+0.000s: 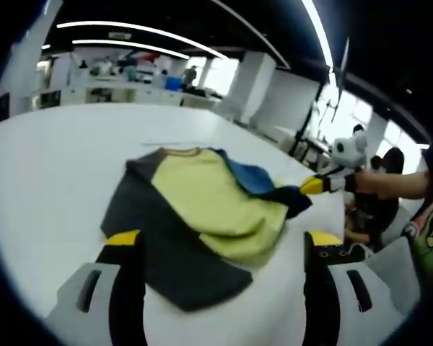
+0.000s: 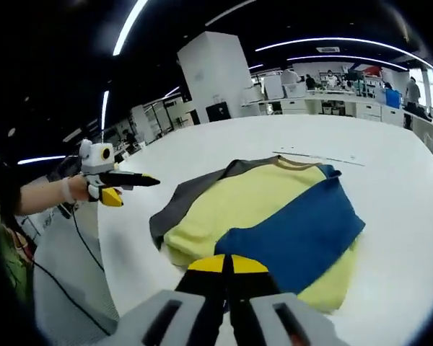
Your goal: Fold the garment on the visible template until the final outline fits inside the template.
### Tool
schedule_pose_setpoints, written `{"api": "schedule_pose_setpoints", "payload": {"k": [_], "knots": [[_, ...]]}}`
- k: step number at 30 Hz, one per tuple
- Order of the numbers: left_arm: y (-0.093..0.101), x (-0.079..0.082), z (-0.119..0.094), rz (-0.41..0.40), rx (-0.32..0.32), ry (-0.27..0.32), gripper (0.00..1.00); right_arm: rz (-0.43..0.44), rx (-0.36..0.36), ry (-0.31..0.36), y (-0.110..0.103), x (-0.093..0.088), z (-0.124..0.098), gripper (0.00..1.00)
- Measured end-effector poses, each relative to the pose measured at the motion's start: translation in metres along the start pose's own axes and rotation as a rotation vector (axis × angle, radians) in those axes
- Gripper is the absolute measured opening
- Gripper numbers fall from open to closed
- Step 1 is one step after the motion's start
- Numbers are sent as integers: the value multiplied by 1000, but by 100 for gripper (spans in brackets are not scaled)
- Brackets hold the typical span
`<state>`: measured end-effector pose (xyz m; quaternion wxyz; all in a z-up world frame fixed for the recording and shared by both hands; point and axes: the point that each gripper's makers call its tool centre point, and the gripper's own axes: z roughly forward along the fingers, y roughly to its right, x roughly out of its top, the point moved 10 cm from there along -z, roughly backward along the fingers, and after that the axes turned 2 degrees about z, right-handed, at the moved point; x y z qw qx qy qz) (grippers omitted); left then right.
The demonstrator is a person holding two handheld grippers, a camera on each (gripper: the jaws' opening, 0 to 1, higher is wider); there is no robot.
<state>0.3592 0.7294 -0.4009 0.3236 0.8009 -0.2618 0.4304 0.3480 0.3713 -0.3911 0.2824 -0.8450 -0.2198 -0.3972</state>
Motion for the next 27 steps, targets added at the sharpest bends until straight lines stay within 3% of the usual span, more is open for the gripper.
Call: {"api": "schedule_pose_setpoints", "payload": {"k": [6, 20, 27], "knots": [[0, -1, 3, -3, -8, -5, 87, 6, -51, -2, 23, 13, -22, 0], [-3, 6, 10, -2, -17, 11, 87, 19, -205, -72, 79, 16, -73, 0], [-8, 6, 15, -14, -12, 11, 86, 65, -285, -86, 110, 19, -90, 0]]}}
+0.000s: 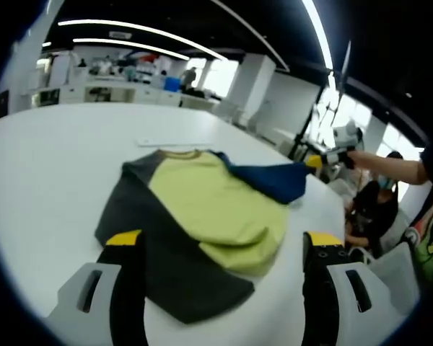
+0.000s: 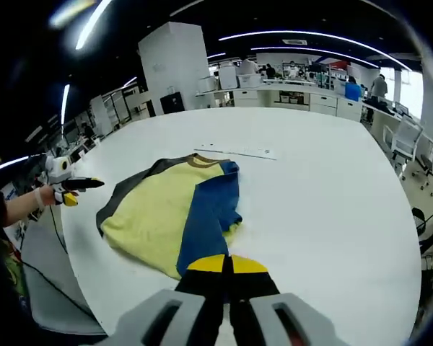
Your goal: Fold the garment on the visible template until the final outline fits inside the template.
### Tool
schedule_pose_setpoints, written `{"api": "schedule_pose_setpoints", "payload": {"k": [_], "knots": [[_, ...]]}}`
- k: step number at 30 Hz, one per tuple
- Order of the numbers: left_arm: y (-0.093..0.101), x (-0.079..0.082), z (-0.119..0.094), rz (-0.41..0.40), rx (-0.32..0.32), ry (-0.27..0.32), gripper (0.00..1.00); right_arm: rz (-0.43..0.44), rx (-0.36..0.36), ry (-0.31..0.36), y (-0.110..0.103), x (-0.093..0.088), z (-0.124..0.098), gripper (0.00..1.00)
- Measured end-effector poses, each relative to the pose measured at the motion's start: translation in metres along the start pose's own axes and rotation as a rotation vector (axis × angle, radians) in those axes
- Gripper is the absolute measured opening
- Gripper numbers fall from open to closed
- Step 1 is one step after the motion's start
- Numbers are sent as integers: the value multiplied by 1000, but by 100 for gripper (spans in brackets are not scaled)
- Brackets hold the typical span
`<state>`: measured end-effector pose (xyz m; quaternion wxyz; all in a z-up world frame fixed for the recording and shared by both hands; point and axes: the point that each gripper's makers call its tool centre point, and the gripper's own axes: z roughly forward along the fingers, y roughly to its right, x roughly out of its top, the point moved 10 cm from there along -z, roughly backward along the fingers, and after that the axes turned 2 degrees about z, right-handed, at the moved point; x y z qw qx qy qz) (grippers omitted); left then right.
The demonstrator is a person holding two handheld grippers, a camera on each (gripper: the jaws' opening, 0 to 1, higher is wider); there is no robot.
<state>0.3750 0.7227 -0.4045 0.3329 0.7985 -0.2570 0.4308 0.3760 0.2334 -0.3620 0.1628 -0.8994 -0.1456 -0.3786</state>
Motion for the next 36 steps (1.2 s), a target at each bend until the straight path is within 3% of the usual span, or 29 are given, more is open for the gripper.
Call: {"api": "schedule_pose_setpoints", "payload": {"k": [12, 21, 24, 36], "knots": [[-12, -3, 6, -20, 22, 10, 86, 35, -116, -70, 60, 9, 3, 0], [-23, -8, 11, -36, 33, -3, 85, 82, -203, -161, 108, 7, 19, 0], [-26, -9, 14, -47, 37, 2, 85, 55, -250, -211, 127, 8, 24, 0], [-31, -13, 25, -70, 32, -3, 85, 72, -328, -277, 170, 10, 32, 0]]}}
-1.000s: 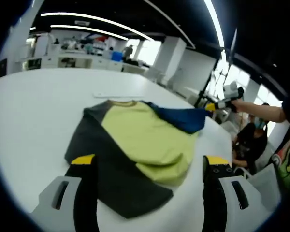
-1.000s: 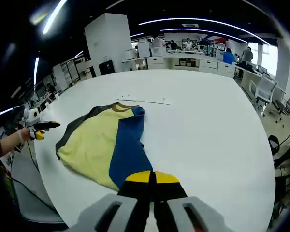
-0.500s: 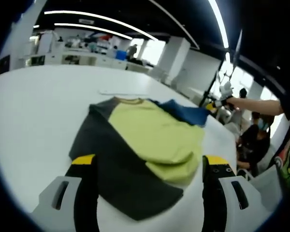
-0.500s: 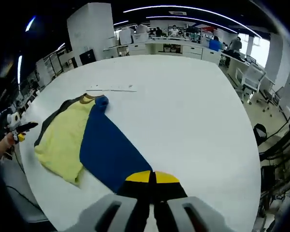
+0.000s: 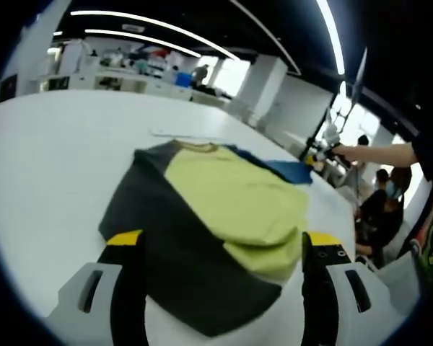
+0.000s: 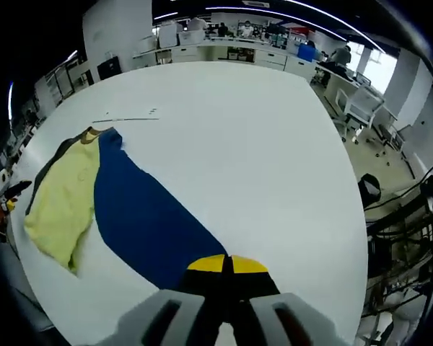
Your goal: Fold the garment on the visible template until the final outline fits inside the template.
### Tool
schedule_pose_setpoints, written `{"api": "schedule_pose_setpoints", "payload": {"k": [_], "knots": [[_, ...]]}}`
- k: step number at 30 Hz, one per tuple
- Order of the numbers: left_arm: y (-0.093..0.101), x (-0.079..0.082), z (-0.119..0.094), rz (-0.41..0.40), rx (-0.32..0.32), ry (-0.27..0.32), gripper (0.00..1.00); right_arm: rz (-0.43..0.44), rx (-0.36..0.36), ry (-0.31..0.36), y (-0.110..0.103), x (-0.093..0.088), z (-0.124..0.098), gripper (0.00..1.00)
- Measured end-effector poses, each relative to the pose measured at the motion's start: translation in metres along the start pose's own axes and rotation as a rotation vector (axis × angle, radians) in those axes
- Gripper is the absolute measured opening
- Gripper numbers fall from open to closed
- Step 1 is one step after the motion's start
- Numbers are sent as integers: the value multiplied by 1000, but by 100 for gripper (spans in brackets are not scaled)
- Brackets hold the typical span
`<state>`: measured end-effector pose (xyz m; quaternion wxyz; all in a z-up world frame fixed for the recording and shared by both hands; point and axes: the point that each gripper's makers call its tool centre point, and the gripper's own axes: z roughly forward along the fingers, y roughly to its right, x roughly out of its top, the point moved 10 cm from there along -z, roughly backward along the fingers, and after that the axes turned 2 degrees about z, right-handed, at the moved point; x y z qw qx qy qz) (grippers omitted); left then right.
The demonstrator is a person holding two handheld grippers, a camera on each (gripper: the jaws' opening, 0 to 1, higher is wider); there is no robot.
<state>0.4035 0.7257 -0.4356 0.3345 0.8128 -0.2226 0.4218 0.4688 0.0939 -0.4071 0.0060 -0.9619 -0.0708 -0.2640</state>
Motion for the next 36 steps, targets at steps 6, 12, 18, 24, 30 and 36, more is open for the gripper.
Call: {"api": "schedule_pose_setpoints", "payload": {"k": [6, 12, 18, 24, 30, 36], "knots": [[-4, 0, 1, -14, 7, 13, 85, 7, -59, -11, 20, 2, 11, 0], [-9, -4, 1, -27, 16, 2, 84, 22, -110, -17, 36, 4, 27, 0], [-14, -8, 3, -53, 29, 11, 84, 18, -136, -12, 45, 11, 40, 0], [-14, -12, 1, -62, 32, 7, 84, 20, -147, -40, 39, 6, 43, 0], [-16, -15, -1, -71, 43, 11, 84, -21, -172, -45, 36, 4, 43, 0], [-16, -17, -2, -77, 46, 11, 83, -31, -192, -34, 34, 5, 44, 0]]}}
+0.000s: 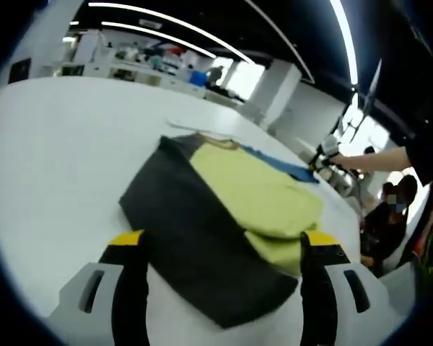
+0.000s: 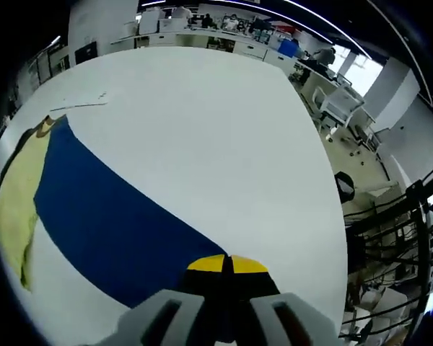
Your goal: Fold the garment on the visible template until the final outline fits inside the template.
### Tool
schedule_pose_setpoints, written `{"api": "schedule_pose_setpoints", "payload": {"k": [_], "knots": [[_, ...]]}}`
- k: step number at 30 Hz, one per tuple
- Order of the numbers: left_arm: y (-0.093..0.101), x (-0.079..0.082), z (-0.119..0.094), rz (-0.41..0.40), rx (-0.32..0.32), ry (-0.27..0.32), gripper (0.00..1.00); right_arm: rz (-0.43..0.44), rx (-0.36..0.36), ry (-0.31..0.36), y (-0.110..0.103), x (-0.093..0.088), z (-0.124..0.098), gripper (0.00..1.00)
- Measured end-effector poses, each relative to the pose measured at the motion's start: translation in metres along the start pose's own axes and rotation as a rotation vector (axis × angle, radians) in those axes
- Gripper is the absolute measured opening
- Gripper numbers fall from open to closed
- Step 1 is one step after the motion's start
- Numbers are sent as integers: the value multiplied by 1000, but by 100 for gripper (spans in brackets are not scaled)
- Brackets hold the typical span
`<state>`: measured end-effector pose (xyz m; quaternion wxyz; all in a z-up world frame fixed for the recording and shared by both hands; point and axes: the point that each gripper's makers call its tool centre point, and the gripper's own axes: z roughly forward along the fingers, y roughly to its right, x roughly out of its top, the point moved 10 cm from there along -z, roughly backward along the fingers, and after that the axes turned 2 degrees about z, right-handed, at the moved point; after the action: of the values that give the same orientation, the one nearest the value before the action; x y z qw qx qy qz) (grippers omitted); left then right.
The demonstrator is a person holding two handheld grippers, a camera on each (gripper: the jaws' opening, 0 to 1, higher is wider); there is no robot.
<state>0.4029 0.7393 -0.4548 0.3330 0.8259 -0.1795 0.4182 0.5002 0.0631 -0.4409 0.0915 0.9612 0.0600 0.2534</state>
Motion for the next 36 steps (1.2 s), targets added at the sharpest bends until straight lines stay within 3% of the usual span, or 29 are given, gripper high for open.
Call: {"api": "schedule_pose_setpoints", "payload": {"k": [7, 10, 13, 18, 23, 28, 30, 36], "knots": [[-1, -2, -2, -11, 4, 3, 83, -11, 7, -20, -5, -4, 0, 0], [-2, -4, -3, -11, 7, -2, 83, 23, 24, -11, -4, -6, -1, 0], [-2, -5, -3, -16, 6, -2, 83, 74, 27, 31, -2, -8, -6, 18], [1, -4, -2, -13, 0, 0, 83, 121, 62, 103, 7, -10, -12, 38], [2, -3, -1, -4, -6, -1, 83, 85, 120, 200, 17, -8, -10, 67], [5, 0, 0, -1, -14, 6, 83, 60, 185, 241, 15, -9, -13, 95], [5, 0, 1, 0, -16, 8, 83, 28, 205, 237, 13, -12, -13, 100], [7, 1, 0, 6, -20, 9, 83, 9, 226, 236, 7, -18, -19, 100]]}}
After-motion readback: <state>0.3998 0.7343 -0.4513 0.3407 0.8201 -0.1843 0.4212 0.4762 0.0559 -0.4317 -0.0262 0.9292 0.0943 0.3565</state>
